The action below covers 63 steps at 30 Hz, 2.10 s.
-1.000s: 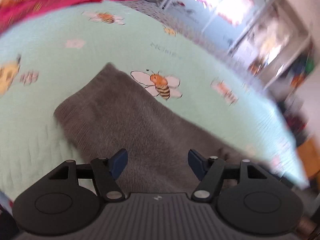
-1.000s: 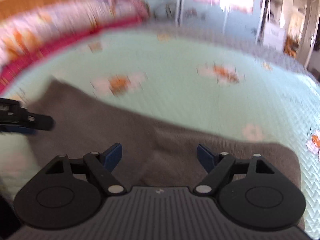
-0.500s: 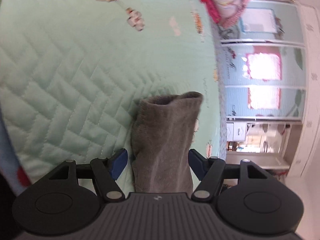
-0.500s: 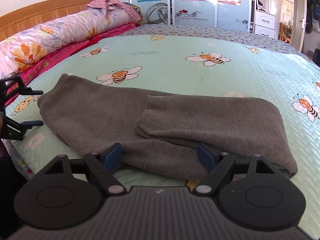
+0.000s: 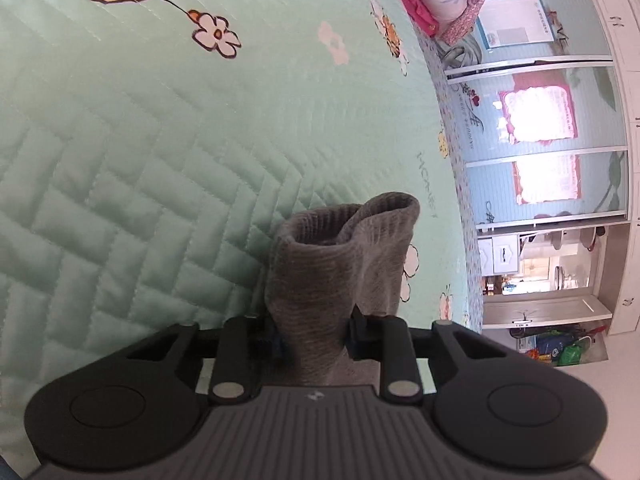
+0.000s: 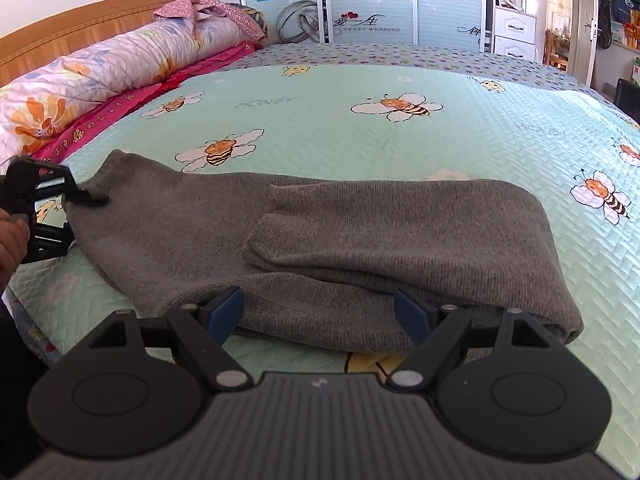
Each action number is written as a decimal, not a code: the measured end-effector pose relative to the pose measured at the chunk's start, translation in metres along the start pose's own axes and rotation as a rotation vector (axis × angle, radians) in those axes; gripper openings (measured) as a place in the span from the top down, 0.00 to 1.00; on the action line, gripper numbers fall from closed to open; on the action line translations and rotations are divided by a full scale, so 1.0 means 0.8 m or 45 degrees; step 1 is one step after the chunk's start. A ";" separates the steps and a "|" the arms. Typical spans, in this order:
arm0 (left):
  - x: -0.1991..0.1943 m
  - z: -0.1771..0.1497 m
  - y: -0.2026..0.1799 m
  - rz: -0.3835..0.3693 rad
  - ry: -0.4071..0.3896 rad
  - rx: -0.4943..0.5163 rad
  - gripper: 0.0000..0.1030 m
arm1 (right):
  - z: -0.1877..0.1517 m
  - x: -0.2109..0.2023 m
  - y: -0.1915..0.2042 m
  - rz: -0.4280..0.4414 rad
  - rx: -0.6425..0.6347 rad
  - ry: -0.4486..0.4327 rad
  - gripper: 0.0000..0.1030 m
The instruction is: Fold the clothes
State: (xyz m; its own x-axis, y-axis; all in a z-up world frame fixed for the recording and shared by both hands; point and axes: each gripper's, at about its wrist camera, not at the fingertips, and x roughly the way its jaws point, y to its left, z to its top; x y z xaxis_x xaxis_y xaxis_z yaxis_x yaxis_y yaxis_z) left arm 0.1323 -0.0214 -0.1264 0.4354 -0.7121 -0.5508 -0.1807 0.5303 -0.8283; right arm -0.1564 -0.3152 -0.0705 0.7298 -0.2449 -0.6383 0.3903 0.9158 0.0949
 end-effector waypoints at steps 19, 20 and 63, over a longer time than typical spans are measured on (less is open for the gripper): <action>-0.024 -0.147 -0.218 -0.167 -0.110 0.764 0.81 | -0.009 -0.036 -0.062 -0.015 0.177 -0.102 0.20; -0.025 -0.157 -0.232 -0.178 -0.114 0.813 0.81 | -0.011 -0.041 -0.072 -0.018 0.199 -0.116 0.20; 0.095 -0.504 -0.232 -0.018 0.195 1.990 0.46 | -0.070 -0.124 -0.283 -0.089 0.753 -0.439 0.19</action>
State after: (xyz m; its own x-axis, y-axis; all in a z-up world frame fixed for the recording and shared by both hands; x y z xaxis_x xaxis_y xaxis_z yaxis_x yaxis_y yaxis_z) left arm -0.1569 -0.3597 -0.0557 0.3215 -0.7077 -0.6291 0.9213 0.3872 0.0352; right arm -0.3484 -0.4801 -0.0712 0.7905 -0.4741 -0.3878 0.6122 0.5905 0.5259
